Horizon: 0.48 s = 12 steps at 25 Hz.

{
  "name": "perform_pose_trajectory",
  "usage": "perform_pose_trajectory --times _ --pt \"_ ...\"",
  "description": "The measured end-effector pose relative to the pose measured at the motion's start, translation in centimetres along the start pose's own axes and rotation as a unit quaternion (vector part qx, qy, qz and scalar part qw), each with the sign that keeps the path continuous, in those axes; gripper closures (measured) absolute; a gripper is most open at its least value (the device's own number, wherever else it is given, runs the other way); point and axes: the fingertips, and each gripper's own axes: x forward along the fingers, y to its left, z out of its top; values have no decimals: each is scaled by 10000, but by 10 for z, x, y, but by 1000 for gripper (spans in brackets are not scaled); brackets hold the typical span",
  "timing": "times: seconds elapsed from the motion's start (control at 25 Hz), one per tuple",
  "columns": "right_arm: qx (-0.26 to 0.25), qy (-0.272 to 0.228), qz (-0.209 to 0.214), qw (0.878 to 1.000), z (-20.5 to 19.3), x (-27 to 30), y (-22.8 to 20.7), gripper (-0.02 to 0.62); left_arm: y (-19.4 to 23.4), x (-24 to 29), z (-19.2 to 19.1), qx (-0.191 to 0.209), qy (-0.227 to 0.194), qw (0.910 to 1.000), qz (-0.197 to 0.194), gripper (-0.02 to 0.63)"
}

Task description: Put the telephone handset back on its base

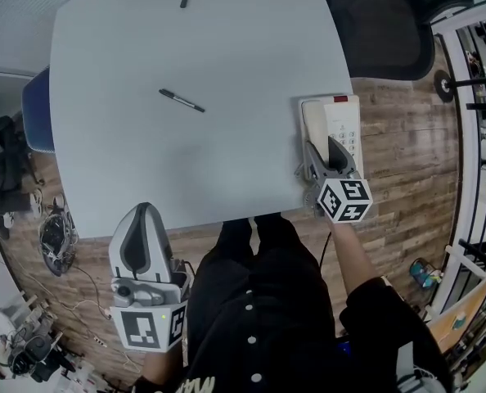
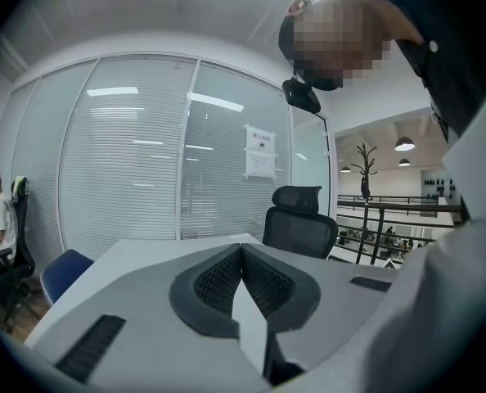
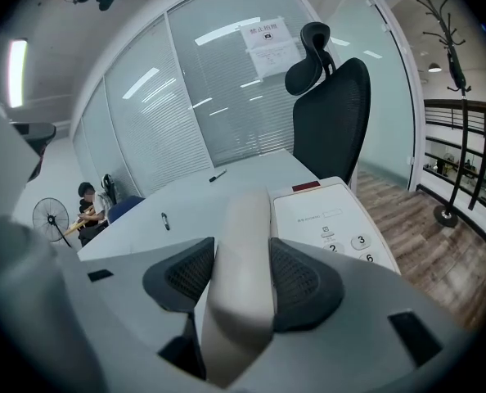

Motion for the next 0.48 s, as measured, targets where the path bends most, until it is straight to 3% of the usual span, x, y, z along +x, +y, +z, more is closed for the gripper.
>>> perform_pose_trajectory --times 0.48 --pt "-486 173 -575 9970 1 1 4 360 -3 2 -5 -37 74 9999 -58 592"
